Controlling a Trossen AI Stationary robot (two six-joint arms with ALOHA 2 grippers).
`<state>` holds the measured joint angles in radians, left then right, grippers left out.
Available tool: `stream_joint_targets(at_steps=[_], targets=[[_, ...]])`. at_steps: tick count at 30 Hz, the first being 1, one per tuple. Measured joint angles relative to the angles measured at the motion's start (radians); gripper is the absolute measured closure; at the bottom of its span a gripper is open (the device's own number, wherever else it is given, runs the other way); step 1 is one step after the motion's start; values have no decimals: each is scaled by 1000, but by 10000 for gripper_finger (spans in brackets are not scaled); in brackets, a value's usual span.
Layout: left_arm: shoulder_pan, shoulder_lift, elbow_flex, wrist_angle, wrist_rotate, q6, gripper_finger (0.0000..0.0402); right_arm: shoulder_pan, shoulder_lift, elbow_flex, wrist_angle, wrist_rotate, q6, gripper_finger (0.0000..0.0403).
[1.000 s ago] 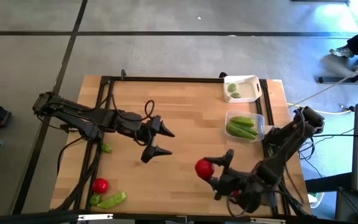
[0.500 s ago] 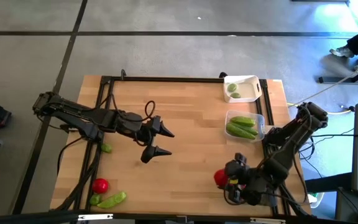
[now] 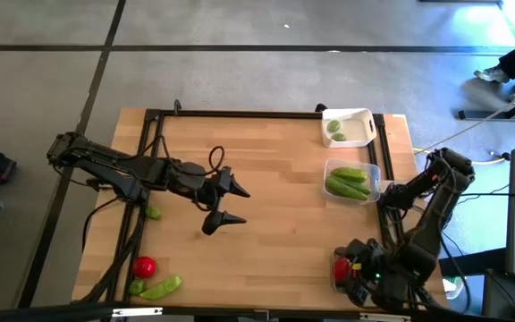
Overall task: Sort produce into baskets
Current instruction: Put the bottom tomato into the black bin
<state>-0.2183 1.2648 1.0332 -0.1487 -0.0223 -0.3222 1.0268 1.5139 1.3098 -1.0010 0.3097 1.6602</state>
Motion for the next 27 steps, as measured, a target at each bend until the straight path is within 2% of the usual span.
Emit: stream_joint_targets(at_steps=[7, 15, 27], targets=[[0, 0, 0, 0, 0, 11, 25, 60, 37, -24, -43, -140, 217, 130], [0, 0, 0, 0, 0, 19, 25, 83, 79, -89, -23, -395, 328, 130], [0, 0, 0, 1, 0, 20, 25, 80, 80, -234, 123, -517, 332, 130]])
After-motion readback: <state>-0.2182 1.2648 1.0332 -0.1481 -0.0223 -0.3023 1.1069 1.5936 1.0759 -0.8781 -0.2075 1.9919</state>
